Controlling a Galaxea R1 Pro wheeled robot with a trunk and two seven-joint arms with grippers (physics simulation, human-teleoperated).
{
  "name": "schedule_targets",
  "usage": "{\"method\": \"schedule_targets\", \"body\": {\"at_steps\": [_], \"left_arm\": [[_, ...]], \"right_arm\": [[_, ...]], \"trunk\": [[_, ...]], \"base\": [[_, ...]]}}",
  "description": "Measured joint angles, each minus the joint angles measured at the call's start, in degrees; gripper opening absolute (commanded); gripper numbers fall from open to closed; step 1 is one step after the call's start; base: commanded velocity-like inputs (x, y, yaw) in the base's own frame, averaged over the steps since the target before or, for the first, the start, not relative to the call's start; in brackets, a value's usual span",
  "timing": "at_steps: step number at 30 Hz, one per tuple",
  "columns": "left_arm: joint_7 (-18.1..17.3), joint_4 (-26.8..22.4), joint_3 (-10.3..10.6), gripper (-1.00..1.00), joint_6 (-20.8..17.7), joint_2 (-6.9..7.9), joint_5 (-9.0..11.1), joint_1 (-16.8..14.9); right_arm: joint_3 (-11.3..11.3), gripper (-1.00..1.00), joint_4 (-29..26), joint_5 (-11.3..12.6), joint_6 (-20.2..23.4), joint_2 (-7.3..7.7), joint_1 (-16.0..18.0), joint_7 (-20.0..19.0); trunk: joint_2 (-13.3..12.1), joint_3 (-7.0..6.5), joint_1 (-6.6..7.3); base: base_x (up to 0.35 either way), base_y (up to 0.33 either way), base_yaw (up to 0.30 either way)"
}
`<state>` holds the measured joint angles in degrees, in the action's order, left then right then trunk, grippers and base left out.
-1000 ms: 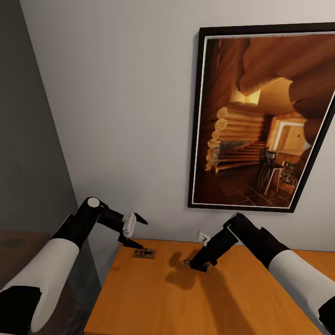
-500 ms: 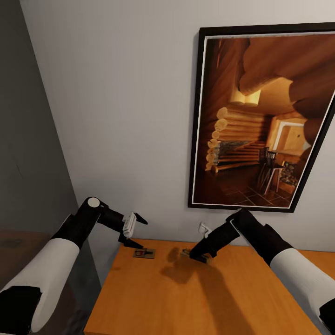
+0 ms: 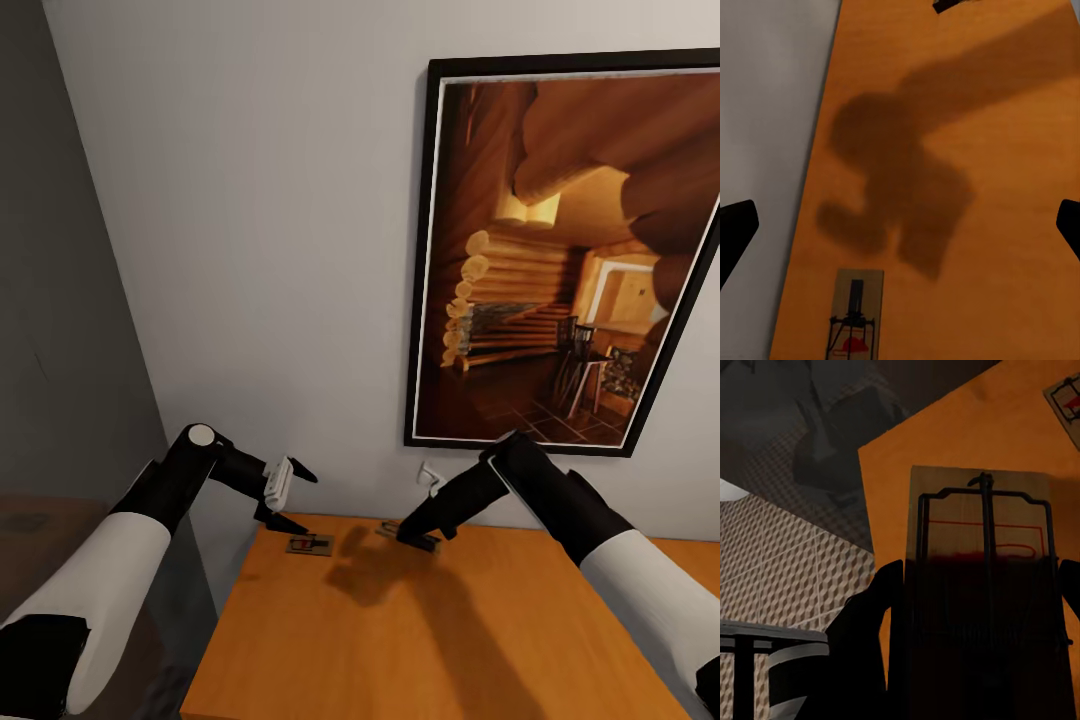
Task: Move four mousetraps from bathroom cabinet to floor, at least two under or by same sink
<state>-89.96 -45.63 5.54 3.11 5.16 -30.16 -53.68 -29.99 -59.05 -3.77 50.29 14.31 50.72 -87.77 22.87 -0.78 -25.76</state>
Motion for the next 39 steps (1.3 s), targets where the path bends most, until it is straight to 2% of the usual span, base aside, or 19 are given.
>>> {"method": "schedule_targets", "body": {"at_steps": [11,21,39], "left_arm": [[0.0,0.0,-0.03,1.0,0.0,0.0,0.0,0.0],[0.0,0.01,-0.03,1.0,0.0,0.0,0.0,0.0],[0.0,0.04,0.01,1.0,0.05,0.0,0.0,0.0]], "right_arm": [[-0.22,-1.0,-4.26,0.02,4.11,0.0,0.0,0.02],[-0.28,-1.0,-8.51,-0.2,4.64,0.02,-0.03,0.3],[-0.21,-1.0,-7.61,-0.07,4.7,-0.26,-0.04,0.2]], "trunk": [[0.0,0.0,0.0],[0.0,0.0,0.0],[0.0,0.0,0.0]], "base": [[0.0,0.0,0.0],[0.0,0.0,0.0],[0.0,0.0,0.0]]}}
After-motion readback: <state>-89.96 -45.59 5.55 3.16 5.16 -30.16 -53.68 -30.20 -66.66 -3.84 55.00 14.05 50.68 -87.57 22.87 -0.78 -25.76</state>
